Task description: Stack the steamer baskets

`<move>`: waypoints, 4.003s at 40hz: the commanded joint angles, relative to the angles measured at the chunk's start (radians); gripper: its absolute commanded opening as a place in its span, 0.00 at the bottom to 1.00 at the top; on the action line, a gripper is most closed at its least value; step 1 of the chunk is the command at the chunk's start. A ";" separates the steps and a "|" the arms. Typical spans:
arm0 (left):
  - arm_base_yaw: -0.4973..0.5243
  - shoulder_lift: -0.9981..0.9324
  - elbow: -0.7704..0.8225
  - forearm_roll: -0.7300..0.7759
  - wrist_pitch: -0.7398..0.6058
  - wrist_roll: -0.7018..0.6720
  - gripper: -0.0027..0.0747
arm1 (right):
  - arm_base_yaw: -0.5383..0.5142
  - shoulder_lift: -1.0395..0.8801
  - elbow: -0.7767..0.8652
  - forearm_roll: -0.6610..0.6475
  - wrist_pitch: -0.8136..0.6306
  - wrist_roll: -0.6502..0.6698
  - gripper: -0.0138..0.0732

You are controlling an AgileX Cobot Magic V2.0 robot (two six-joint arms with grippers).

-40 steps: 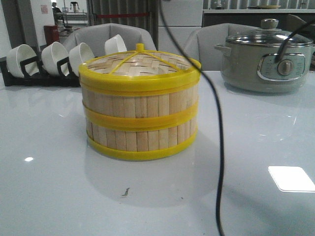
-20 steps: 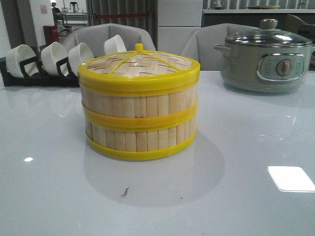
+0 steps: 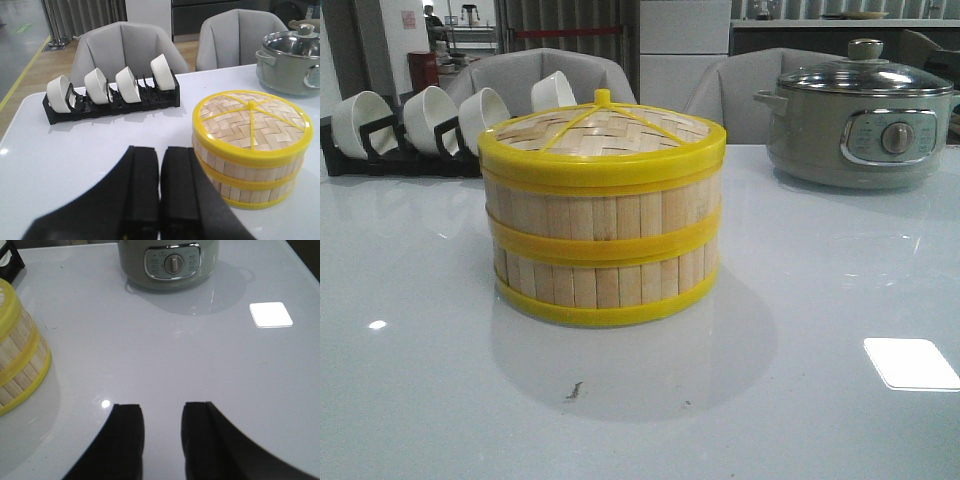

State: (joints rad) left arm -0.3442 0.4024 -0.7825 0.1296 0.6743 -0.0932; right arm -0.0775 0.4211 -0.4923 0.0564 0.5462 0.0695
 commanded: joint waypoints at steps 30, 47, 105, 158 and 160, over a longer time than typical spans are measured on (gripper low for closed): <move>0.001 0.014 -0.027 0.002 -0.078 -0.008 0.17 | -0.005 -0.121 0.178 0.004 -0.311 -0.004 0.22; 0.001 0.014 -0.027 0.002 -0.078 -0.008 0.17 | 0.006 -0.121 0.178 0.007 -0.216 -0.004 0.22; 0.203 -0.233 0.580 -0.156 -0.674 -0.046 0.17 | 0.006 -0.120 0.178 0.007 -0.200 -0.004 0.22; 0.326 -0.421 0.789 -0.183 -0.656 -0.046 0.17 | 0.006 -0.120 0.178 0.007 -0.200 -0.004 0.22; 0.326 -0.421 0.789 -0.176 -0.660 -0.047 0.17 | 0.006 -0.120 0.178 0.007 -0.200 -0.004 0.22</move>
State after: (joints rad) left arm -0.0186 -0.0035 0.0069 -0.0510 0.0971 -0.1330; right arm -0.0729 0.2926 -0.2840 0.0583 0.4270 0.0695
